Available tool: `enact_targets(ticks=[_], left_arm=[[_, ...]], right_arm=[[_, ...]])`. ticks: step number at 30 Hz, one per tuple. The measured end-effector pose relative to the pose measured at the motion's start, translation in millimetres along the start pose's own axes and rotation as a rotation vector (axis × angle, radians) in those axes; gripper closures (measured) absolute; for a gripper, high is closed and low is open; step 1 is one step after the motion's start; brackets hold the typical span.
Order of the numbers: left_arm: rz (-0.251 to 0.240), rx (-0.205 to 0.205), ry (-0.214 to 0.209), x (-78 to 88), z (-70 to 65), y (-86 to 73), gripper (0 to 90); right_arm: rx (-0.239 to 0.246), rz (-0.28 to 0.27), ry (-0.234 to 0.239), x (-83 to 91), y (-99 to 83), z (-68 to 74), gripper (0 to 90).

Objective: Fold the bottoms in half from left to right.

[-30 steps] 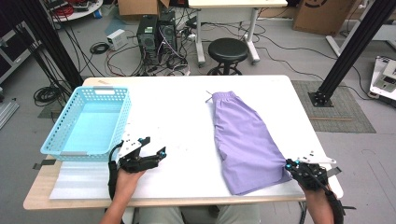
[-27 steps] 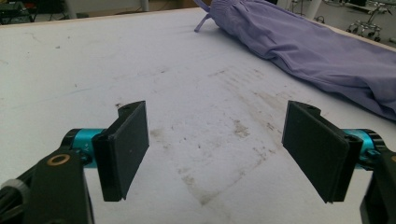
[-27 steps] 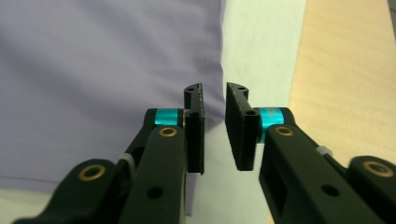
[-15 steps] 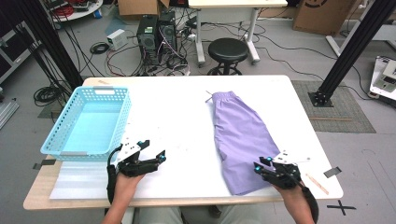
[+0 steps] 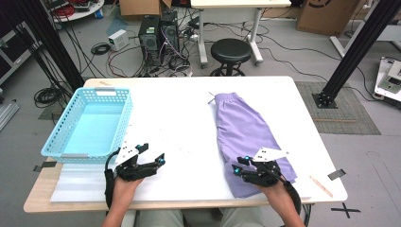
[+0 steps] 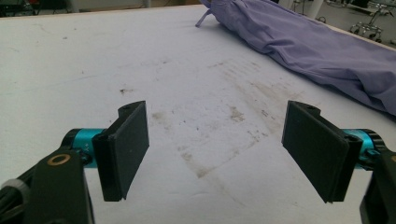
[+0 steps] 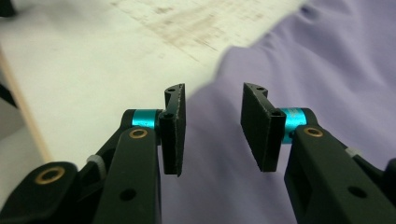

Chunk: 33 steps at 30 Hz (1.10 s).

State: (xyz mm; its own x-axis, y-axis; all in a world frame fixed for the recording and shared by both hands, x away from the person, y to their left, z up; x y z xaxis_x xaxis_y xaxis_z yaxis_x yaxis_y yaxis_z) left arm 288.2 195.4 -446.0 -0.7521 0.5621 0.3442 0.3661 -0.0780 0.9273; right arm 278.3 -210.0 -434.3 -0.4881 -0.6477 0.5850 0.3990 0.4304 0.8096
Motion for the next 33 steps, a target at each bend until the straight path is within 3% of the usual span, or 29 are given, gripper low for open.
enact_targets(ticks=[3,7,11,15,16,17,18,20,23,26,31,33], left_arm=[[-0.003,0.005,0.002,0.4,0.0,-0.3,23.0],[0.000,0.000,0.003,1.4,0.1,-0.5,23.0],[0.005,0.001,0.005,0.9,0.3,-1.9,23.0],[0.006,0.002,0.006,0.9,0.4,-2.3,23.1],[0.004,0.004,0.006,0.9,0.2,-2.2,23.2],[0.004,0.004,0.006,0.9,0.2,-2.2,23.2],[0.006,0.004,0.005,0.5,0.2,-2.4,23.2],[0.008,0.004,0.004,-0.2,0.1,-2.6,23.2],[0.006,0.004,0.003,-0.6,-0.3,-2.6,23.2],[0.007,0.004,0.004,-0.5,0.2,-2.8,23.2],[0.012,0.006,0.005,-0.4,1.3,-3.6,23.2],[0.010,0.010,0.006,-0.6,1.7,-4.1,23.2]], right_arm=[[0.022,0.017,0.021,-6.3,2.2,6.4,64.1],[0.071,0.116,-0.003,-25.8,0.4,15.5,78.8],[0.082,0.145,-0.005,-30.4,-1.4,16.8,89.2],[0.076,0.128,0.013,-28.3,-1.0,17.4,87.7],[0.073,0.111,0.026,-26.4,-0.1,17.7,78.5],[0.073,0.111,0.026,-26.4,-0.1,17.7,78.5],[0.061,0.106,0.047,-23.8,1.8,20.9,71.5],[0.095,0.138,0.038,-26.3,0.6,26.4,70.3],[0.125,0.177,0.015,-31.7,-2.7,31.2,71.6],[0.141,0.175,-0.016,-32.0,-2.2,31.4,90.0],[0.136,0.166,-0.021,-30.7,-2.3,31.3,90.0],[0.107,0.115,-0.006,-23.4,0.7,27.8,90.0]])
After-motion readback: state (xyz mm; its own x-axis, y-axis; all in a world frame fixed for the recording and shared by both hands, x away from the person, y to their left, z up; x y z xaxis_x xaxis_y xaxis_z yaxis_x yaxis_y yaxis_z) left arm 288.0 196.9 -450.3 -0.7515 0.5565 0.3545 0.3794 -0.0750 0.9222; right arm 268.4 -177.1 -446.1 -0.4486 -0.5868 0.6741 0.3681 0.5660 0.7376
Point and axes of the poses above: each handheld gripper's, and its own axes: x roughly backward along the jaws, y roughly out of its top, z roughly to its left, the point moved 1 cm from there along -x, roughly forward along the jaws, and after that the axes turned 2 degrees about x, right-handed, at the moved point
